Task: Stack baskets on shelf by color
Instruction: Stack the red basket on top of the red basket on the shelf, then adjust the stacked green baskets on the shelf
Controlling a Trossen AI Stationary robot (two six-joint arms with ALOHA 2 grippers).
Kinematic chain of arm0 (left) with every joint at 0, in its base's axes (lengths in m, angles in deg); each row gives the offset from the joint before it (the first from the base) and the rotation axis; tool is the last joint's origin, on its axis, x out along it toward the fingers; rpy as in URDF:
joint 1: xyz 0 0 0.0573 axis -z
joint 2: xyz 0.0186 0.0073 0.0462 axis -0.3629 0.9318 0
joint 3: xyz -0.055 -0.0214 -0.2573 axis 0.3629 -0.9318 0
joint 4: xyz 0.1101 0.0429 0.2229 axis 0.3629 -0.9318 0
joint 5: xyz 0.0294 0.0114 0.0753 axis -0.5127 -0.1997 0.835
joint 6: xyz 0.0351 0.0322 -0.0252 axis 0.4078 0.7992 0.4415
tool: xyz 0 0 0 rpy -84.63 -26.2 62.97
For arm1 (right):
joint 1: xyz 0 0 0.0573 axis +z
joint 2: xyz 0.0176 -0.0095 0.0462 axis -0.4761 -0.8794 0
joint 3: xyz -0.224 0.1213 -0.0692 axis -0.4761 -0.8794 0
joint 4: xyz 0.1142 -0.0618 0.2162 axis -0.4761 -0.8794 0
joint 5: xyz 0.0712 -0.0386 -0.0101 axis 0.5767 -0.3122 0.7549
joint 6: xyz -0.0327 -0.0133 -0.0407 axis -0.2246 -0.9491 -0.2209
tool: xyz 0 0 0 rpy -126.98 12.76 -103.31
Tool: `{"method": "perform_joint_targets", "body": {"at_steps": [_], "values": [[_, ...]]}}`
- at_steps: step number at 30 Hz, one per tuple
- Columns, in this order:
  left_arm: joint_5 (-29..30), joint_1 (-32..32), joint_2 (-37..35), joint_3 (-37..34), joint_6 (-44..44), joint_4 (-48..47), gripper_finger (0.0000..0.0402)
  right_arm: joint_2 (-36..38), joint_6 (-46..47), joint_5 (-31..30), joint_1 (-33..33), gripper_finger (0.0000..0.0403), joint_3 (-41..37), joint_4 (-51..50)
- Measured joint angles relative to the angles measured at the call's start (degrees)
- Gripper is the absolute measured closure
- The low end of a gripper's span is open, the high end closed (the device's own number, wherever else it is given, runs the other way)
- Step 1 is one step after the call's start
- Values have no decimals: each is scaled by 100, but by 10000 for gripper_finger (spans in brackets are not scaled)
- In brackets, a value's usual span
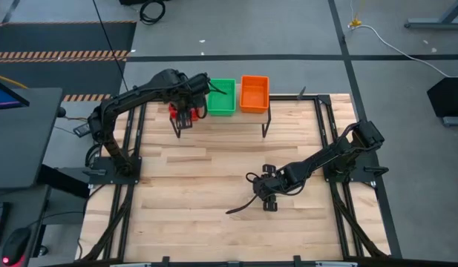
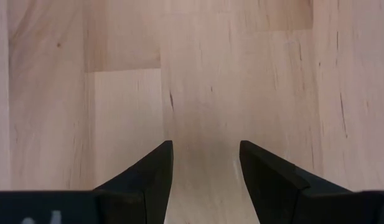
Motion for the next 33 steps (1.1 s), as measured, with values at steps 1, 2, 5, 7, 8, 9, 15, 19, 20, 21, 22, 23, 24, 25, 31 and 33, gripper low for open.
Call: {"method": "perform_joint_targets", "body": {"at_steps": [1, 2, 5, 7, 8, 9, 15, 19, 20, 21, 22, 23, 24, 25, 31, 33], "values": [[0, 9, 0, 0, -3, 0, 200, 1, -3, 0, 0, 211, 0, 3], [0, 14, 0, 0, -6, 1, 199, 1, -5, 0, -2, 211, 0, 3], [0, 54, 0, 0, -7, -1, 198, 1, -7, 2, 0, 211, 0, 3], [2, 84, 0, 0, 20, -12, 199, 1, -7, 0, -2, 211, 0, 3], [2, 99, 0, 1, 32, -44, 200, -1, -7, 2, -2, 211, 0, 3], [10, 100, 0, 3, 37, -102, 200, 1, -7, 2, 0, 211, 0, 3], [305, 100, 4, 251, 33, -299, 199, 1, -7, 4, 0, 211, 0, 3], [319, 102, 4, 658, -5, -230, 191, 0, 8, 4, -2, 211, 0, 1], [319, 109, 4, 745, -31, -227, 189, -1, 8, 4, 0, 211, 0, 1], [318, 114, 4, 820, -83, -229, 187, 1, 8, 5, -2, 211, 0, -1], [320, 127, 0, 875, -115, -229, 187, 1, 8, 4, -2, 211, 0, -1], [319, 135, -2, 900, -130, -245, 187, 1, 8, 6, 0, 211, 0, -1], [317, 135, -2, 903, -147, -288, 187, 1, 9, 7, 0, 211, 0, -1], [315, 135, 0, 903, -166, -339, 186, 1, 9, 7, 0, 211, 0, -1], [319, 131, 0, 892, -239, -431, 186, -1, 11, 11, -1, 211, 0, -1], [319, 131, 0, 892, -235, -434, 187, 1, 10, 12, -1, 211, 0, -1]]}}
